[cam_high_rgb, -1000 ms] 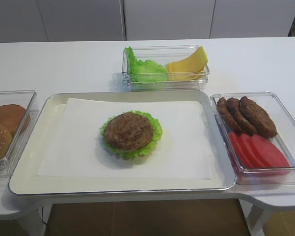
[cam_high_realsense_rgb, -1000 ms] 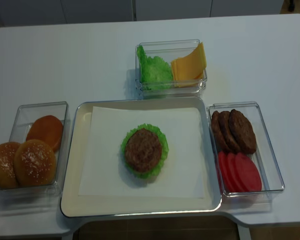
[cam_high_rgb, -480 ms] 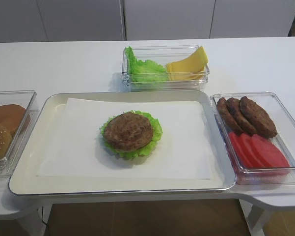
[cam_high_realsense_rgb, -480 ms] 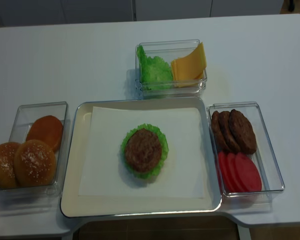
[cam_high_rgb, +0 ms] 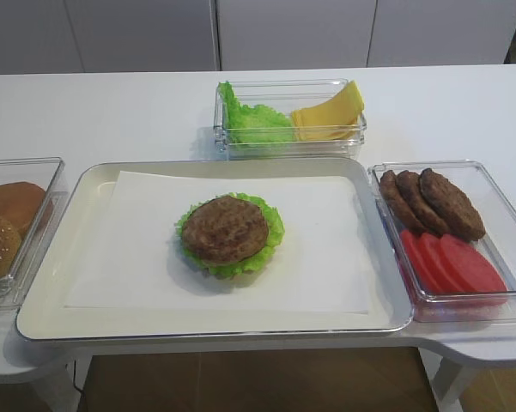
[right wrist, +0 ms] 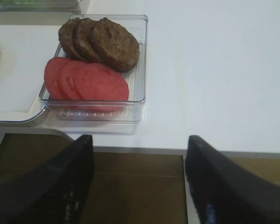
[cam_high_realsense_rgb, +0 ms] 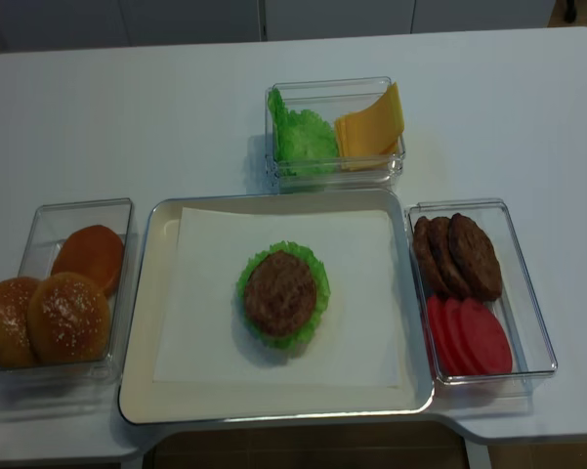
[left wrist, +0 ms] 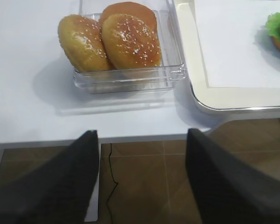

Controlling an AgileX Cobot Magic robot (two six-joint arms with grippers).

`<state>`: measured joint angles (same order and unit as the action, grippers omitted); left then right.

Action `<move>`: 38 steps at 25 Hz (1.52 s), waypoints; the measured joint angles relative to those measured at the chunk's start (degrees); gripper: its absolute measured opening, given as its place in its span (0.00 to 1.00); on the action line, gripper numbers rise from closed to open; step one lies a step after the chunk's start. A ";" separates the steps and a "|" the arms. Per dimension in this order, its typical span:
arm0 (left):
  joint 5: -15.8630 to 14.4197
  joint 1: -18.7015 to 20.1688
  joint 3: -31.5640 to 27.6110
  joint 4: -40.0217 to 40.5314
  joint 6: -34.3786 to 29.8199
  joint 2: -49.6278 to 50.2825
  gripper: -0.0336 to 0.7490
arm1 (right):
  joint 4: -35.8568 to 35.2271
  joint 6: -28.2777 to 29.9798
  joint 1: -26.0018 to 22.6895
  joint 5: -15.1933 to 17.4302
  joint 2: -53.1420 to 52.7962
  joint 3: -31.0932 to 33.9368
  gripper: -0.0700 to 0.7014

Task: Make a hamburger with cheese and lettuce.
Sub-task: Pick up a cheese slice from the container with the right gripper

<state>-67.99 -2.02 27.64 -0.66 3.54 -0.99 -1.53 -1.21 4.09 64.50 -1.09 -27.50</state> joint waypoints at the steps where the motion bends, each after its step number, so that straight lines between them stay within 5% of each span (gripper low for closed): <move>1: 0.00 0.00 0.00 0.00 0.00 0.00 0.60 | 0.00 0.00 0.00 0.00 0.00 0.00 0.70; 11: 0.00 0.00 0.00 0.00 0.00 0.00 0.60 | 0.00 -0.11 0.00 -0.12 0.00 0.00 0.70; 16: 0.00 0.00 0.00 0.00 0.00 0.00 0.60 | -0.49 -9.30 0.00 -3.07 0.00 -1.44 0.67; 21: 0.00 0.00 0.00 0.00 0.00 0.00 0.60 | -4.23 -10.58 0.00 -5.23 6.21 -4.63 0.66; 25: 0.00 0.00 0.00 0.00 0.00 0.00 0.60 | -9.03 -10.62 0.00 -12.38 15.34 -6.88 0.66; 31: 0.00 0.00 0.00 0.00 0.00 0.00 0.60 | -18.62 -6.01 0.00 -28.59 32.56 -8.85 0.66; 38: 0.00 0.00 0.00 0.00 0.00 0.00 0.60 | -28.91 7.09 0.00 -31.73 55.58 -17.30 0.64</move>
<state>-67.99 -2.02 27.64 -0.66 3.54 -0.99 -30.43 5.88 4.09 32.77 54.49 -44.80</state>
